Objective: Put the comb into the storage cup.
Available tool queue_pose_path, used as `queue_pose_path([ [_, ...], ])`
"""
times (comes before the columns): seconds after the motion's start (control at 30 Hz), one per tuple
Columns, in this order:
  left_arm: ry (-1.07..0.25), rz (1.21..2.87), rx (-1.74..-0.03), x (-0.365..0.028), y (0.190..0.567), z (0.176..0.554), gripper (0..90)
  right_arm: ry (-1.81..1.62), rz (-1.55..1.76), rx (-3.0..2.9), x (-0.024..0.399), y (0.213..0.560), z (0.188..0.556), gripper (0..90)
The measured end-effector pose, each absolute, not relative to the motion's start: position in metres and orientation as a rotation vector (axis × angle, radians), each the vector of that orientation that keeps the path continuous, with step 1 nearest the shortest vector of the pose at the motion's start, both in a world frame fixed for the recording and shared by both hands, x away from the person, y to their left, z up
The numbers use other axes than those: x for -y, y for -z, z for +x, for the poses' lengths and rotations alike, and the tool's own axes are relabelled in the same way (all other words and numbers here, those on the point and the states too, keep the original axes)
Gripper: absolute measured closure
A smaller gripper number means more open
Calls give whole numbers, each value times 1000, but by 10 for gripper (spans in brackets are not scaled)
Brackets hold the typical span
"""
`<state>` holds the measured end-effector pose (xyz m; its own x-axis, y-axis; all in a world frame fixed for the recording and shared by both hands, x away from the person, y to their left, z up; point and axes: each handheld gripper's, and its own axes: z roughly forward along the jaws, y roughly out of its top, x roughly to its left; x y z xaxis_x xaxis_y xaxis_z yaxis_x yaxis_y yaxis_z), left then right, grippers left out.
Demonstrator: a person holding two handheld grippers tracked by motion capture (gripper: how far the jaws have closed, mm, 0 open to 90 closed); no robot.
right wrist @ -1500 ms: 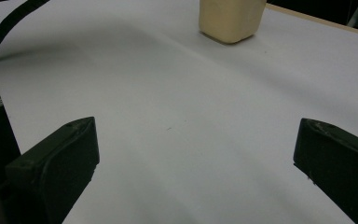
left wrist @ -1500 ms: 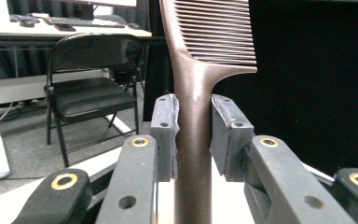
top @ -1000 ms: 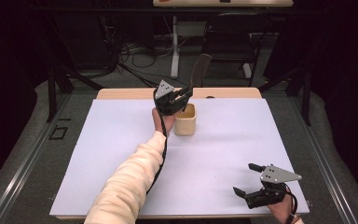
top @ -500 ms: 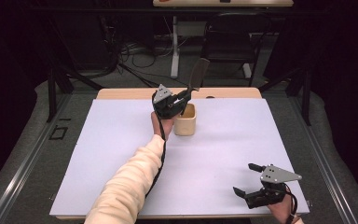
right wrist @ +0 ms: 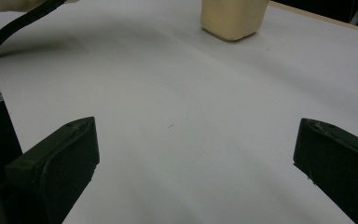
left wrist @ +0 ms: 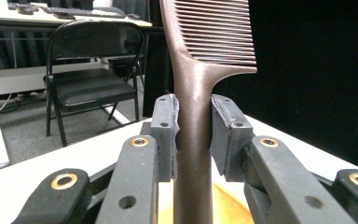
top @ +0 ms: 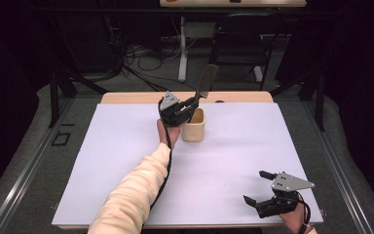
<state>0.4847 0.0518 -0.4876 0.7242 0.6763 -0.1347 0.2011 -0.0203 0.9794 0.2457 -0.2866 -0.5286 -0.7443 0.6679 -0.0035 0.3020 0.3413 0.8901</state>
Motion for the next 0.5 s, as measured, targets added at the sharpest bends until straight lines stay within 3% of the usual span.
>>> queue_pose_path([
  [0.5,-424,1604,-726,-52,492,485,724,-1369,851,-2246,286,529,246,0],
])
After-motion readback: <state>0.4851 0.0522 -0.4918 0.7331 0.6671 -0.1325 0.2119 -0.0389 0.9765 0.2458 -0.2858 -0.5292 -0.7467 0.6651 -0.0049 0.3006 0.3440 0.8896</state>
